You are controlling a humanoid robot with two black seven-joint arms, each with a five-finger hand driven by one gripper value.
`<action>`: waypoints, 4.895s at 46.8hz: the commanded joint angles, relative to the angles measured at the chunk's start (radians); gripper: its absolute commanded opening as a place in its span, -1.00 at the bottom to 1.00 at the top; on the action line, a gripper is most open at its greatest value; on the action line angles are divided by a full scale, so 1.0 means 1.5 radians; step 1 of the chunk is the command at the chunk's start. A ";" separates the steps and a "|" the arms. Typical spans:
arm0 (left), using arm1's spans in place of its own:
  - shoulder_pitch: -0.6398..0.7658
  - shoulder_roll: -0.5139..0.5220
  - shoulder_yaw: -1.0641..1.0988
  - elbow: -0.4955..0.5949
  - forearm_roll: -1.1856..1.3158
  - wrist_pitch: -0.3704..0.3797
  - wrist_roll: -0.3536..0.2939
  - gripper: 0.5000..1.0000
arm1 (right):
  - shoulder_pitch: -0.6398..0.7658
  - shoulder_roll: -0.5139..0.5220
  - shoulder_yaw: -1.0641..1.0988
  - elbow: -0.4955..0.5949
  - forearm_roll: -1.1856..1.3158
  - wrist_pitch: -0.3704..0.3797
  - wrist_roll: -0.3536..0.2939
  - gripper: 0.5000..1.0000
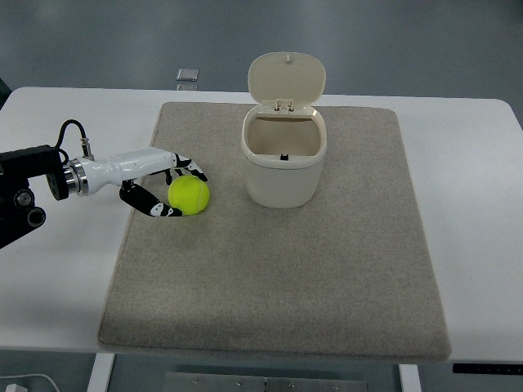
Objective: Put tennis ball into box with left hand
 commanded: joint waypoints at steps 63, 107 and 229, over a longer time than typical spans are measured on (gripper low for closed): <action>-0.178 -0.181 -0.065 0.018 0.234 0.034 -0.022 -0.88 | 0.000 0.000 0.000 0.000 0.000 0.000 0.000 0.76; -0.164 -0.067 -0.062 -0.029 0.003 0.040 -0.022 0.97 | 0.000 0.000 0.000 0.000 0.000 0.000 0.000 0.76; -0.079 -0.096 -0.073 0.422 -1.181 -0.346 0.345 0.97 | 0.000 0.000 0.005 0.001 0.010 -0.002 -0.001 0.76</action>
